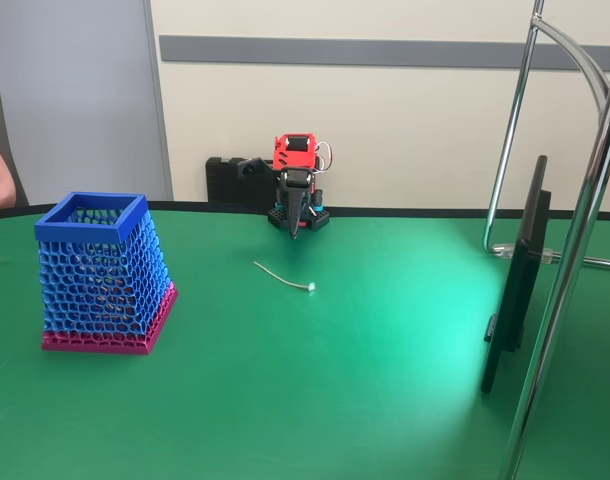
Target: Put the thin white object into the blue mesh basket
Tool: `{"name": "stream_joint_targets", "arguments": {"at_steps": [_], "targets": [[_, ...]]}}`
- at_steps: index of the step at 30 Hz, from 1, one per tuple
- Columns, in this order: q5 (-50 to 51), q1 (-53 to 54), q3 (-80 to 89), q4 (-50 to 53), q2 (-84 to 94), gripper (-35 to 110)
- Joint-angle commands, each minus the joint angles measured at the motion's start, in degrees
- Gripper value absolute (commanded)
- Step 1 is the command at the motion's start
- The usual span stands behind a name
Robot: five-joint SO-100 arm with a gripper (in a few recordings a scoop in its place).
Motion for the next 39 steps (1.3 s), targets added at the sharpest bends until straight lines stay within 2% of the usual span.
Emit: {"name": "stream_joint_targets", "arguments": {"at_steps": [1, 30, 39], "targets": [[-0.4, -0.4, 0.4, 0.1, 0.4, 1], [-0.1, -0.7, 0.3, -0.3, -0.3, 1], [4.9, -1.1, -8.0, 0.4, -11.0, 1]]}}
